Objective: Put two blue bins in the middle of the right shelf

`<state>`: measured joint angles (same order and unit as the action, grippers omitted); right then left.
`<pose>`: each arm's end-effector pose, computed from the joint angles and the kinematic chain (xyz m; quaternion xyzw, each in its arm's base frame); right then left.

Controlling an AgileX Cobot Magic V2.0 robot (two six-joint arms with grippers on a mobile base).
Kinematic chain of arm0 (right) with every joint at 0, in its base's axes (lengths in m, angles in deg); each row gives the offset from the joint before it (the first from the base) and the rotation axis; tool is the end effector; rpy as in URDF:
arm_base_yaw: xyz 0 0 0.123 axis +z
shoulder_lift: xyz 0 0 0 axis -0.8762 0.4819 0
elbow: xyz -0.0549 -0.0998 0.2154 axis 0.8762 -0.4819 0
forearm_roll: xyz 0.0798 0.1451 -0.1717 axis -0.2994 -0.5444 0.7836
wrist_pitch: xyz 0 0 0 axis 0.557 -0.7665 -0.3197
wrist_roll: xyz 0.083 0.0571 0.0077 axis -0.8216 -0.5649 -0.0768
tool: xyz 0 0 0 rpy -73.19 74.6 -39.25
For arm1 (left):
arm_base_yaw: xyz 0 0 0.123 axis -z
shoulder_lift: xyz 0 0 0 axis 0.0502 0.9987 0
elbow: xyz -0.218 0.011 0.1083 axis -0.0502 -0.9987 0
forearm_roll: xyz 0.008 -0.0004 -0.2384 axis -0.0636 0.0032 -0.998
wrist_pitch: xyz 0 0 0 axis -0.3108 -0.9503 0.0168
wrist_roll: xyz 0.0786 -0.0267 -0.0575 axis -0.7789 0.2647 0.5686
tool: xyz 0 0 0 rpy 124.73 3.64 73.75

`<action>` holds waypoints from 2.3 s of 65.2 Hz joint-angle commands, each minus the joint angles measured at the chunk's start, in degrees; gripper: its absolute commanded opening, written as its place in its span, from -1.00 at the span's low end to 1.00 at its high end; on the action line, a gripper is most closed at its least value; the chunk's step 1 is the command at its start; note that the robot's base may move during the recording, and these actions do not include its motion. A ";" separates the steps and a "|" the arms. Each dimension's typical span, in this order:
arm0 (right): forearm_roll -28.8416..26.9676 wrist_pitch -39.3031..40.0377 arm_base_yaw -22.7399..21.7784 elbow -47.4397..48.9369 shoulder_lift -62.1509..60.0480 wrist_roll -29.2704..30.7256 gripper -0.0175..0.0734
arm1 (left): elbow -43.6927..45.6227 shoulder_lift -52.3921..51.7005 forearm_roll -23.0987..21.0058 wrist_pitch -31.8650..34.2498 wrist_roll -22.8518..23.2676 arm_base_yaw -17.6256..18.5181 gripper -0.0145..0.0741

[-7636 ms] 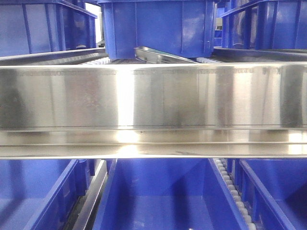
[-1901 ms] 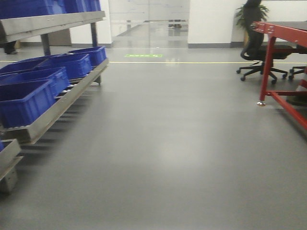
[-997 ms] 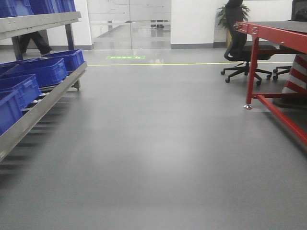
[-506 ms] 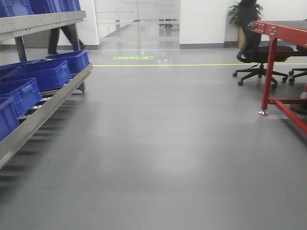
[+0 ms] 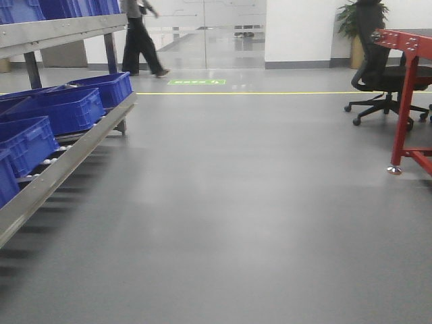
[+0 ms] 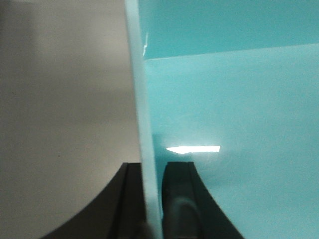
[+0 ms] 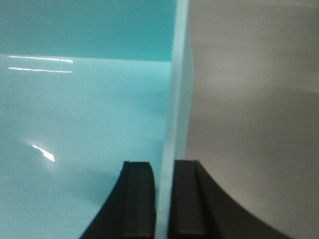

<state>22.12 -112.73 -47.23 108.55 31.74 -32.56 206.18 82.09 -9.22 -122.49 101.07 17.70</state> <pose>0.2988 0.0870 0.4430 -0.1017 0.8443 0.1353 0.5084 0.3351 -0.1156 0.4394 0.0460 0.8772 -0.0922 0.4690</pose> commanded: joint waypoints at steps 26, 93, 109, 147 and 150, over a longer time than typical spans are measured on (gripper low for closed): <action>-0.39 3.42 -0.12 0.74 -0.81 0.63 -0.95 | 0.52 -1.06 2.91 2.23 -0.59 0.15 -0.92; -0.39 3.42 -0.12 0.74 -0.81 0.63 -0.95 | 0.52 -1.06 3.52 2.23 -0.59 0.15 -0.92; -0.39 3.42 -0.12 0.74 -0.81 0.63 -0.95 | 0.52 -1.06 3.52 2.23 -0.59 0.15 -0.92; -0.39 3.42 -0.12 0.74 -0.81 0.63 -0.95 | 0.52 -1.06 3.52 2.23 -0.59 0.15 -0.92; -0.39 3.50 -0.12 0.74 -0.81 0.63 -0.95 | 0.52 -1.06 3.52 2.23 -0.59 0.15 -0.92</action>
<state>22.02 -111.86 -47.23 108.55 31.82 -32.56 206.18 82.20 -7.16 -121.77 101.07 18.00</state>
